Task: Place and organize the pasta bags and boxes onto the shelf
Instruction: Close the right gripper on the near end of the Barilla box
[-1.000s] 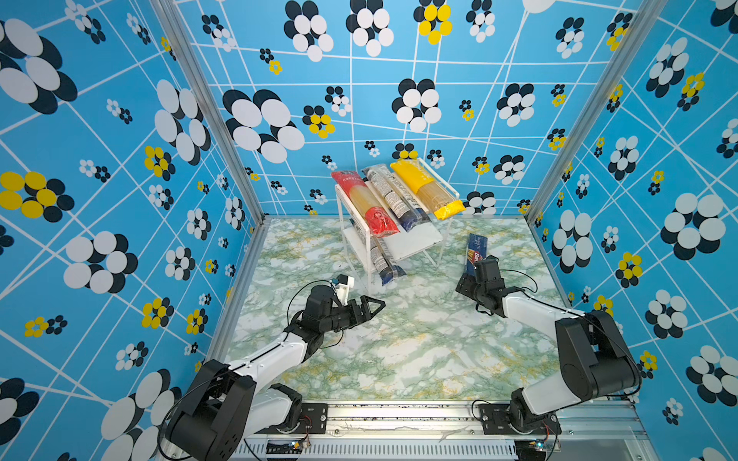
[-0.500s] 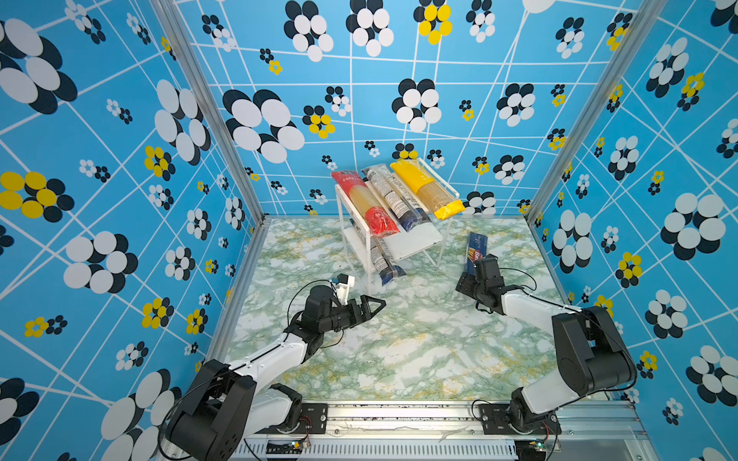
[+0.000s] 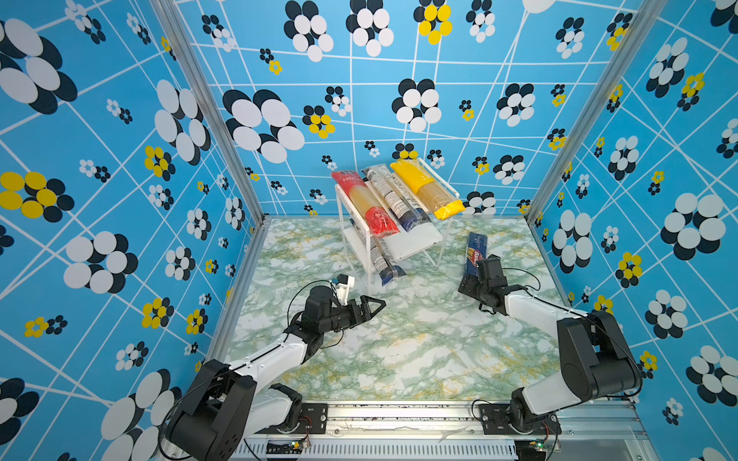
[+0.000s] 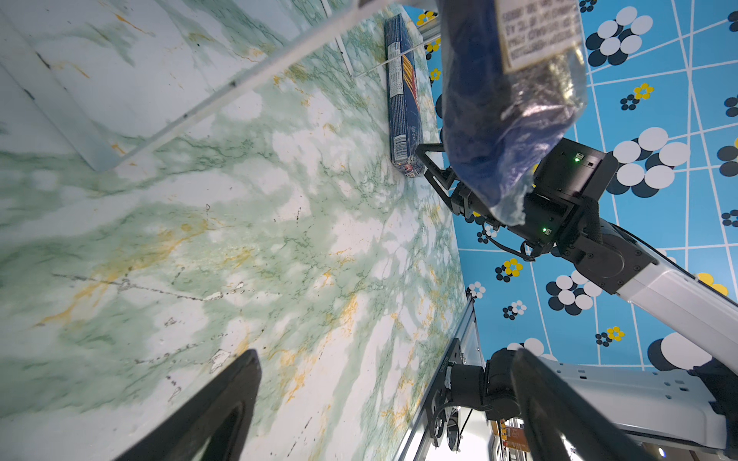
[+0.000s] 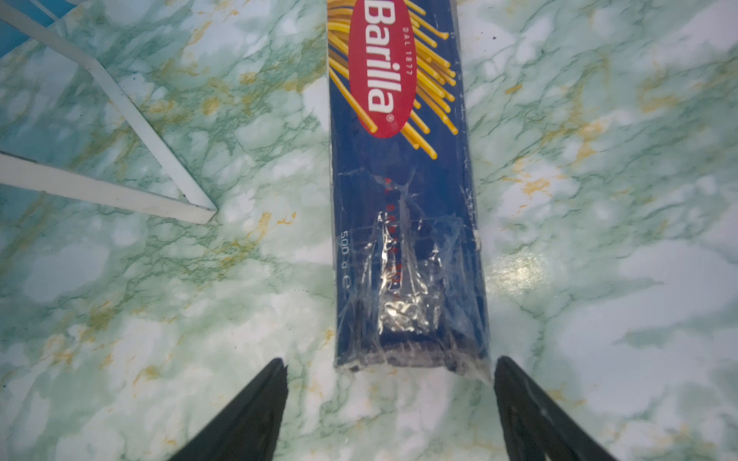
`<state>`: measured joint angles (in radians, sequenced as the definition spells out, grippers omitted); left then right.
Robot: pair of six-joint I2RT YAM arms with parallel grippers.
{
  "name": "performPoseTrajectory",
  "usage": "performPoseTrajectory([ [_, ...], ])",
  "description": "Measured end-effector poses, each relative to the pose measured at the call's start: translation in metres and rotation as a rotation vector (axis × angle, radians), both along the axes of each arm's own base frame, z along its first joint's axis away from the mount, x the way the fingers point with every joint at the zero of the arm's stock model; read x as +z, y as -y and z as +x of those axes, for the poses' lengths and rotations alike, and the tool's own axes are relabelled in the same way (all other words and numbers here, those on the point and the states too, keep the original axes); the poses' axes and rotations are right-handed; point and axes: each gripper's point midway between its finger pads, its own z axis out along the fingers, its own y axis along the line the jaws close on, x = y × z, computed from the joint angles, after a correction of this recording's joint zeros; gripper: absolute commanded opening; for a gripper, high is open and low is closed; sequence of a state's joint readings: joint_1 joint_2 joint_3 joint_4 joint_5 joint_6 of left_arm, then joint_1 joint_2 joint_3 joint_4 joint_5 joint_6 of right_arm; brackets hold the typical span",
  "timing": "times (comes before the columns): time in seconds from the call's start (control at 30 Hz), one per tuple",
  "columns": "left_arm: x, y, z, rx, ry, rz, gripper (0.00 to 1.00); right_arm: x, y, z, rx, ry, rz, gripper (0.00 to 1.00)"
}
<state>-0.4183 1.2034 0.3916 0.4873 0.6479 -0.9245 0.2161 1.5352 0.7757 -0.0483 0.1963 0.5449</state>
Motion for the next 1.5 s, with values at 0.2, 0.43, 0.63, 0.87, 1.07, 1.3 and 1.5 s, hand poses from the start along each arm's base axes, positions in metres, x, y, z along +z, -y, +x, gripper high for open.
performPoseTrajectory([
  [0.2,0.000,0.000,0.000,0.000,0.000,0.000,0.99,0.000,0.006,0.000,-0.002,-0.008,-0.016,0.93],
  [0.43,0.000,0.000,0.000,0.000,0.000,0.000,0.99,-0.008,0.005,0.007,0.013,-0.032,-0.032,0.94],
  [0.63,0.000,-0.001,0.000,0.002,-0.001,0.000,0.99,-0.026,0.002,0.009,0.021,-0.080,-0.033,0.94],
  [0.87,0.000,-0.002,0.001,0.007,-0.001,0.000,0.99,-0.032,0.000,0.012,0.028,-0.096,-0.028,0.87],
  [1.07,-0.002,-0.002,0.000,0.007,-0.005,0.002,0.99,-0.031,0.000,0.012,0.034,-0.096,-0.030,0.70],
  [1.3,-0.002,-0.004,-0.002,0.008,-0.006,0.003,0.99,-0.031,0.002,0.013,0.032,-0.095,-0.030,0.44],
  [1.5,0.001,-0.005,-0.001,0.013,0.002,0.000,0.99,-0.026,0.000,0.014,0.037,-0.082,-0.023,0.22],
])
